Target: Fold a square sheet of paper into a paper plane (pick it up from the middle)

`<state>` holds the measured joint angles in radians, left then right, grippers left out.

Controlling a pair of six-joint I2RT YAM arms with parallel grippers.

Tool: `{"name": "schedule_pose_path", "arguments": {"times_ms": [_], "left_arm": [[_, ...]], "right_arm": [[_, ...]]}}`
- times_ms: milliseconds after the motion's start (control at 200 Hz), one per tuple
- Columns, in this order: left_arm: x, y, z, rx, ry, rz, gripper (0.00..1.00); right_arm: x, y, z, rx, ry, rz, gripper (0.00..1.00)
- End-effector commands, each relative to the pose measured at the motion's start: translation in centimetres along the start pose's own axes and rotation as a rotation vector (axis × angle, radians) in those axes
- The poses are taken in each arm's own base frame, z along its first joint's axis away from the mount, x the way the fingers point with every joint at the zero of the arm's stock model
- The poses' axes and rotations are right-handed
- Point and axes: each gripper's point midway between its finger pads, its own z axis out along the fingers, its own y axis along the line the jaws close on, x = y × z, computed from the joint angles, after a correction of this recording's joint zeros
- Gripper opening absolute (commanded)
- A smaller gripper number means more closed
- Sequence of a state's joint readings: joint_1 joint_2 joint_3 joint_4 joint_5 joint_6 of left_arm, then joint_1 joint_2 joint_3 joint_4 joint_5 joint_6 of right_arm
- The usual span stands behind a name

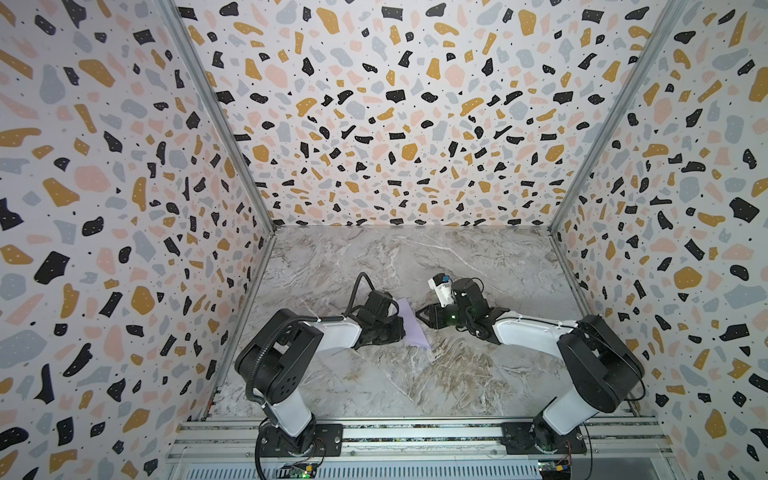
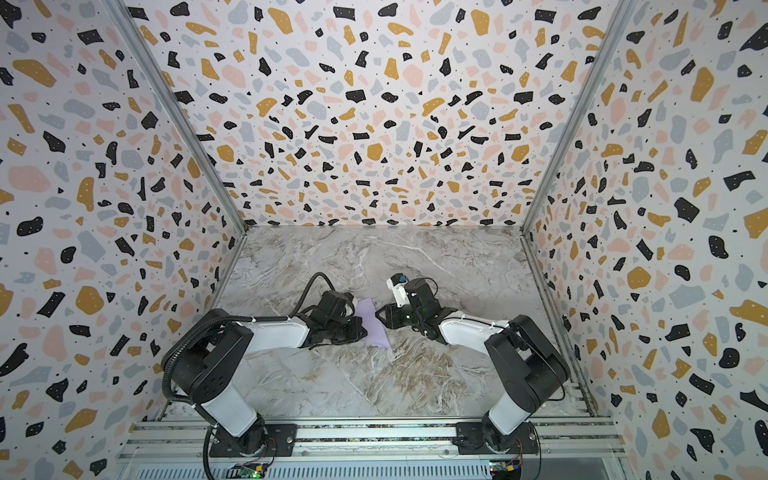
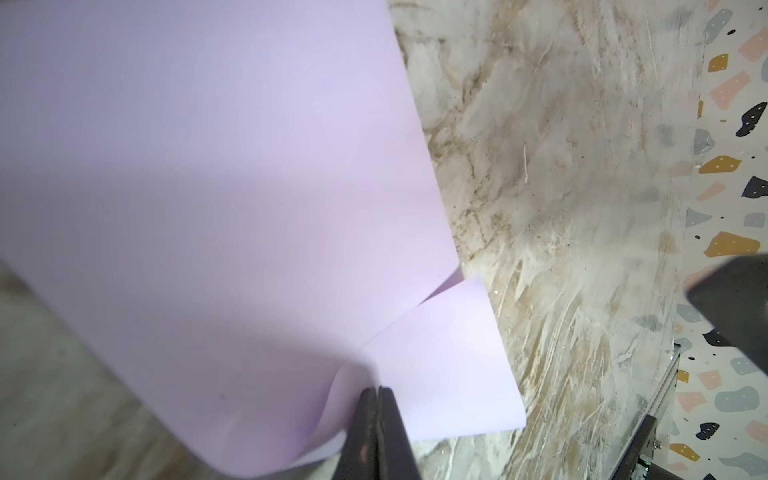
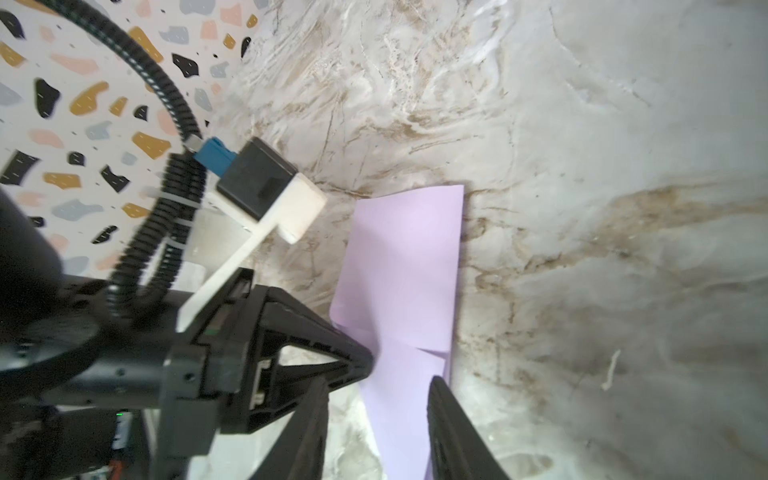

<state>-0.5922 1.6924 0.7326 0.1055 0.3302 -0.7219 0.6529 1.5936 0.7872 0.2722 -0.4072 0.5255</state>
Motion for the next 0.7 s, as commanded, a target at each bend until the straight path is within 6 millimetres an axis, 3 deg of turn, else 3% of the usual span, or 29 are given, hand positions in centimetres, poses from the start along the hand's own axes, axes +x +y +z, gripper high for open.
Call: {"name": "schedule_pose_path", "arguments": {"times_ms": [0,210,451,691], "left_arm": [[2.6,3.7,0.5,-0.135,0.064,-0.023,0.0],[2.5,3.9,0.7,-0.14,0.058,-0.021,0.0],[3.3,4.9,0.8,-0.169,0.079,-0.01,0.0],[3.7,5.3,0.9,-0.183,0.093,-0.01,0.0]], "right_arm": [[4.0,0.2,-0.3,-0.022,0.137,0.184,0.35],[5.8,1.7,0.8,-0.031,0.2,0.244,0.22],[6.8,0.7,2.8,0.015,0.256,0.301,0.09],[7.5,-0.7,3.5,0.061,0.284,0.348,0.06]]}}
